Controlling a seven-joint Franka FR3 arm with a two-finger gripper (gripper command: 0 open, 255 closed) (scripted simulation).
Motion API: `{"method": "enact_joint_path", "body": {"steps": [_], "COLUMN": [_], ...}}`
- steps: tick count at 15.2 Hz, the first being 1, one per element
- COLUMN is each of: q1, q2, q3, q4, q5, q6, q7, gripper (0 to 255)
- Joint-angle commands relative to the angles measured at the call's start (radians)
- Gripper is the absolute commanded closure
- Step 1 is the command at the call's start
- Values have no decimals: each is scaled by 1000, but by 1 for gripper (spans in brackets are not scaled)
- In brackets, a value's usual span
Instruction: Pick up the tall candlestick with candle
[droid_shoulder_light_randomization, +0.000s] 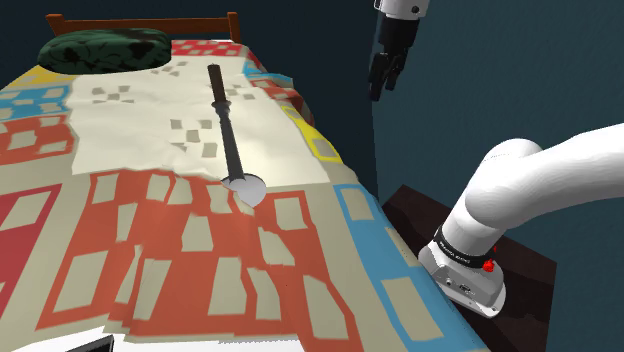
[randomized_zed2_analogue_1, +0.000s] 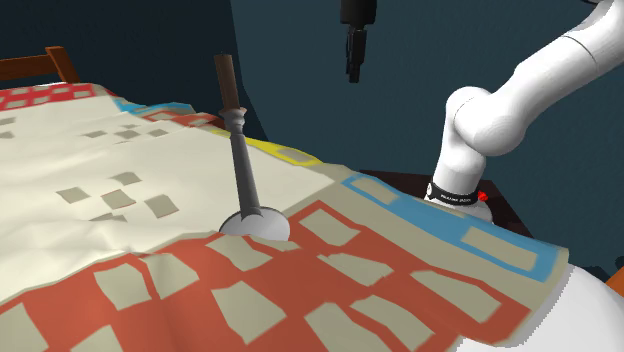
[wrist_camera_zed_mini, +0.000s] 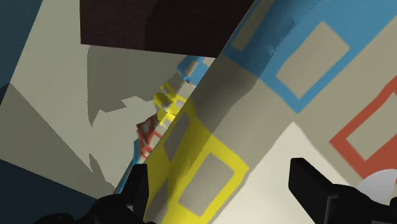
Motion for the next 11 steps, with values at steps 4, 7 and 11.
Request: {"method": "enact_joint_path", "body": {"steps": [4, 7, 11], "q1": [29, 54, 80], "q2": [31, 69, 130], "q3": [58, 117, 195], "q4": [20, 47, 96], "q5": [32, 57, 76], "q6": [50, 100, 165], "q7": [48, 95, 157], "gripper": [0, 0, 0]}}
